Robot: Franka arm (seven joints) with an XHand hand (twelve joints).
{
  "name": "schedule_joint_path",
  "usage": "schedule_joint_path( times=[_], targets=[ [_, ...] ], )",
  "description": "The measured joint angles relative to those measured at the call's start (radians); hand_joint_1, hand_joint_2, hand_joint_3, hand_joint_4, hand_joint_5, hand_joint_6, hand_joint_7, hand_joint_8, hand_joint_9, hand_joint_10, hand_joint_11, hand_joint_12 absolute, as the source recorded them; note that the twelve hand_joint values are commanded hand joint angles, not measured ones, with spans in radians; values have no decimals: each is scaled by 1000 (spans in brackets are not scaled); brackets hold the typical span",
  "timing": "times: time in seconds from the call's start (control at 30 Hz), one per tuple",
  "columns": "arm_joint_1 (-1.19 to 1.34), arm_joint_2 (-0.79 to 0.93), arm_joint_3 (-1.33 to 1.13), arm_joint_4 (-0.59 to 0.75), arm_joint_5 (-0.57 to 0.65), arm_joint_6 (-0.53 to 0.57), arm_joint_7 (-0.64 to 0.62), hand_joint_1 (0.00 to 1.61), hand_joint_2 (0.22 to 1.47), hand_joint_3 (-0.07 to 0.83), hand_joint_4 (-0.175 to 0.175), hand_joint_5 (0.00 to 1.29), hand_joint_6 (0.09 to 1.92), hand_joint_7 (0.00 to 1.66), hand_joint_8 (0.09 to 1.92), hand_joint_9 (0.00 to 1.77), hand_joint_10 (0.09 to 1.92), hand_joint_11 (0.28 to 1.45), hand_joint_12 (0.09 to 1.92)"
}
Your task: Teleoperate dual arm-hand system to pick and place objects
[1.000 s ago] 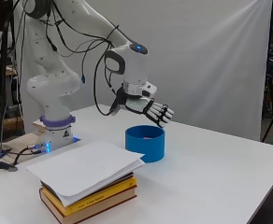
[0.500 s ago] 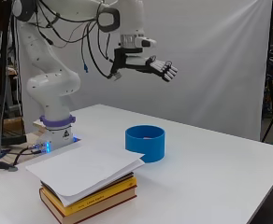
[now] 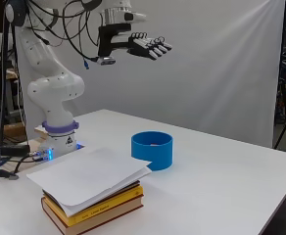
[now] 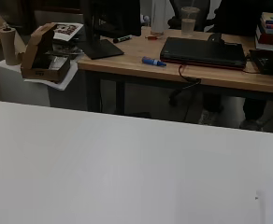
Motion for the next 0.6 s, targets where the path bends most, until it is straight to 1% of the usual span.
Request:
schedule_joint_path(
  times=[0.1,0.37,0.6],
  targets=[
    [-8,6,-23,37,-15,-29,23,0,989,14,102,133,87,238,87,386,87,466,87],
    [-29,54,-112,136,-87,-104,20,0,1034,18,96,152,87,249,87,391,87,451,87],
    [-37,208,-157,262,-109,-127,10,0,1070,20,89,169,87,266,87,409,87,450,87]
  ],
)
